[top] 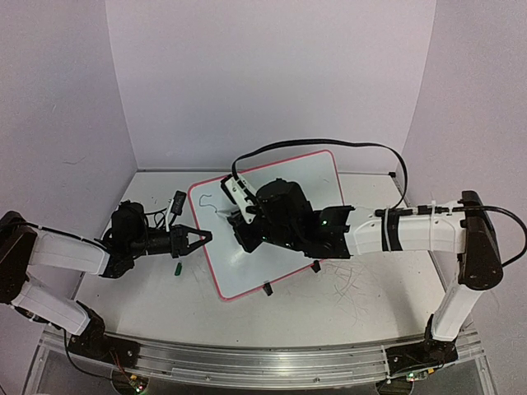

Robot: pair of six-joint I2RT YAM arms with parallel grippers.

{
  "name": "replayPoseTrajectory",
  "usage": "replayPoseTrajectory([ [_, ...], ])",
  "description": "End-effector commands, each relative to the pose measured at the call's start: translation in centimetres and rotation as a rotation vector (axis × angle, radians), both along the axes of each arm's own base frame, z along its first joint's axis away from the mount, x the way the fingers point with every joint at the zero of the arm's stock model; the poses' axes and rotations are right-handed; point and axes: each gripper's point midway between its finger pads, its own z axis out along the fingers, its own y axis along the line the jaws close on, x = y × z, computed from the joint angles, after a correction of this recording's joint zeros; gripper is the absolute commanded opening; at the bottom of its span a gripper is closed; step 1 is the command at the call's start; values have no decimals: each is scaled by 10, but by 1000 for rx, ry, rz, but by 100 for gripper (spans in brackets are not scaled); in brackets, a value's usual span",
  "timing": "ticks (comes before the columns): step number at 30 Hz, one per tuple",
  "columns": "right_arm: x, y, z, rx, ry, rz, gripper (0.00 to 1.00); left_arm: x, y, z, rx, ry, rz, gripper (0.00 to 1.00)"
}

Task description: Write a sentence on the whiteboard

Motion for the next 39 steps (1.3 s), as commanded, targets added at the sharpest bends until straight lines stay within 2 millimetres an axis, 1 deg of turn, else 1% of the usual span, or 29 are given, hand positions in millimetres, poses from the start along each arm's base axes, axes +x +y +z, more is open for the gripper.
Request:
replayPoseTrajectory([
  [1,-5,-3,8,15,6,-1,0,9,-5,25,-16,-113,3,0],
  [8,-8,4,3,10,12,13,0,9,-6,26,-16,-114,-2,0],
  [31,-4,32,12,35,5,47,0,7,-5,28,-18,-119,-4,0],
  [34,-4,31,18,46,0,50,0,7,-5,27,-16,-119,-2,0],
  [36,-9,25,32,80,-10,62,0,7,-4,26,-14,-118,0,0],
  [37,-13,21,42,106,-18,69,0,7,-4,26,-13,-117,1,0],
  [39,-18,10,52,132,-30,72,0,7,-4,26,-13,-117,2,0],
])
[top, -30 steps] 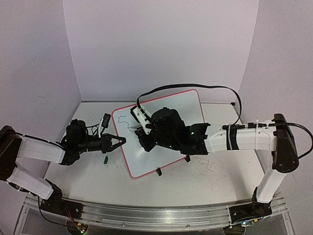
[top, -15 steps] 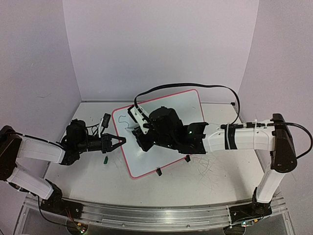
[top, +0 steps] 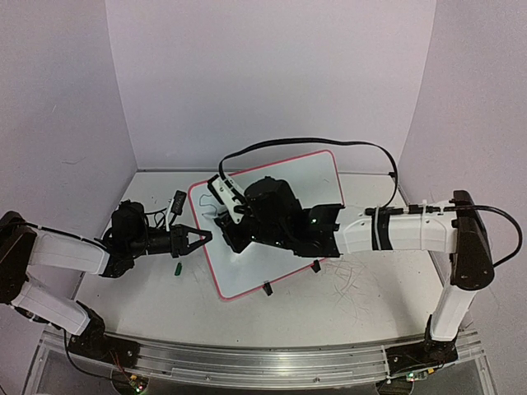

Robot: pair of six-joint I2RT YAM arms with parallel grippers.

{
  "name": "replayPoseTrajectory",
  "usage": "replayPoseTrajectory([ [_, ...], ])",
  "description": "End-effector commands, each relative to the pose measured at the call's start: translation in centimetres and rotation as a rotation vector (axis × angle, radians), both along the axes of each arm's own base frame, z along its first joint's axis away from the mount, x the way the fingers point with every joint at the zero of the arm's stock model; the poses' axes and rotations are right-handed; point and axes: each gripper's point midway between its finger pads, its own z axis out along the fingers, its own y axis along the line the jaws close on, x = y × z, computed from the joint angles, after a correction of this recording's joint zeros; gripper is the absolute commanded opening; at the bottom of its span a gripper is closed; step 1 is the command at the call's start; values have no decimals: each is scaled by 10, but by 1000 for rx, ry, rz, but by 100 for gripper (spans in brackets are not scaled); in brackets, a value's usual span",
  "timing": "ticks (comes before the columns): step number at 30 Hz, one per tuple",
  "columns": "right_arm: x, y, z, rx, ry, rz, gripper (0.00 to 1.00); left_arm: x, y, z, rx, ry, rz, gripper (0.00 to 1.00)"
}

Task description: Write a sentence on the whiteboard

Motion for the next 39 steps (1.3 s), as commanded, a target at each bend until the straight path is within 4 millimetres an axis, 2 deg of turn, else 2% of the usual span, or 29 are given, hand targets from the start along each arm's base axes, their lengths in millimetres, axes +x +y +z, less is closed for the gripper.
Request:
replayPoseTrajectory([
  [1,-6,-22,48,112,-43,-6,0,7,-4,26,-16,-118,3,0],
  [3,-4,-32,49,111,-47,-22,0,7,-4,26,-15,-120,3,0],
  [6,11,-42,42,107,-30,-52,0,7,-4,26,-15,-125,2,0],
  [15,28,-31,42,94,-54,-80,0,6,-4,27,-15,-122,0,0],
  [39,36,-23,45,92,-80,-97,0,7,-4,24,-6,-122,0,0],
])
